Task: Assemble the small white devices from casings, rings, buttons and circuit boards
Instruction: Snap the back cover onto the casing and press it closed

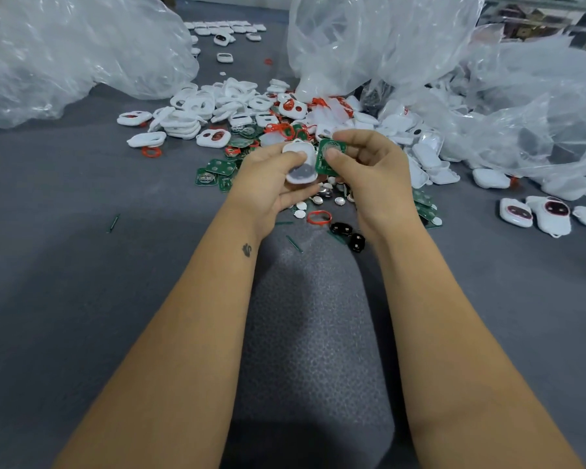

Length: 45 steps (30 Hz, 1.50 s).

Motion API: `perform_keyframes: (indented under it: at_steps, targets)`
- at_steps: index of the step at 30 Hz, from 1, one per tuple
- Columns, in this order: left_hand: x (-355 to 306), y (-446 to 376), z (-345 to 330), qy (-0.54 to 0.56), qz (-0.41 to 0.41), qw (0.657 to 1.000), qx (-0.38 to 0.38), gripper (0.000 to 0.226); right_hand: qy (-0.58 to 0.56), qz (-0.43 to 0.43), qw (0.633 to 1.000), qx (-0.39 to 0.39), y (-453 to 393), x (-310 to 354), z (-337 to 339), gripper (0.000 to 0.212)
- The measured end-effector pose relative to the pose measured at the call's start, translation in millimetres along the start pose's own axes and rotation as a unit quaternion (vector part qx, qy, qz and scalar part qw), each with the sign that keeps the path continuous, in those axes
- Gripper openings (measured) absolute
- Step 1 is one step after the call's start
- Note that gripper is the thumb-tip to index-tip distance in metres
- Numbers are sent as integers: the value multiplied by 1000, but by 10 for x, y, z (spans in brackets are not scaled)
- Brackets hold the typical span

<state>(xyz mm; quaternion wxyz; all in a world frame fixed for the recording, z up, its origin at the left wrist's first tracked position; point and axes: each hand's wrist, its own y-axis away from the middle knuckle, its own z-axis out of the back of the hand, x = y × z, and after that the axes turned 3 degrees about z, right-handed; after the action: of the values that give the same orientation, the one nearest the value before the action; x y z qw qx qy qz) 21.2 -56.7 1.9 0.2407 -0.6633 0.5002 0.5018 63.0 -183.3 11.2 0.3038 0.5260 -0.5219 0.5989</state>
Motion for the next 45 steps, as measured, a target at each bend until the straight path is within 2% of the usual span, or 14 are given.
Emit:
perform_keyframes:
  at_steps: [3,6,11,13,18,22,25,27,29,31,35,40,42,45]
  targets:
    - [12,2,-23,-5,-2,1000,14,18,-4,9,1000,10,-7,1,18,19]
    - [19,-10,-30,1,8,1000,20,11,-13,9,1000,19,-20,4,27,22]
    - [13,-6,-50,73,58,995,39,24,-15,-8,1000,19,-14,1,30,26]
    - [18,0,-66,96,63,992,45,22,-1,-7,1000,12,-15,5,28,25]
    - [58,10,-116,102,47,993,22,12,3,-60,994,-89,-61,-44,55,18]
    - [70,10,-109,103,31,994,26,14,-143,-147,969,-135,-115,-57,113,13]
    - [58,22,-124,96,27,995,12,12,-286,-199,927,-140,-128,-32,133,15]
    - [57,24,-134,106,25,994,5,11,-353,-217,900,-137,-102,-3,132,8]
    - [51,20,-132,129,23,991,-2,8,-381,-213,891,-125,-73,8,133,8]
    - [45,14,-128,144,22,989,-6,7,-345,-196,912,-107,-70,3,140,13]
    - [45,3,-118,123,27,992,-10,8,-194,-147,967,-75,-77,5,116,16]
    - [50,-10,-101,111,27,993,-10,8,-129,-102,985,-50,-77,-6,119,24]
    - [50,-20,-97,110,29,993,-8,10,-44,-46,997,-32,-67,-2,126,27]
    - [52,-31,-79,106,38,994,0,12,85,26,996,-6,-28,1,81,26]
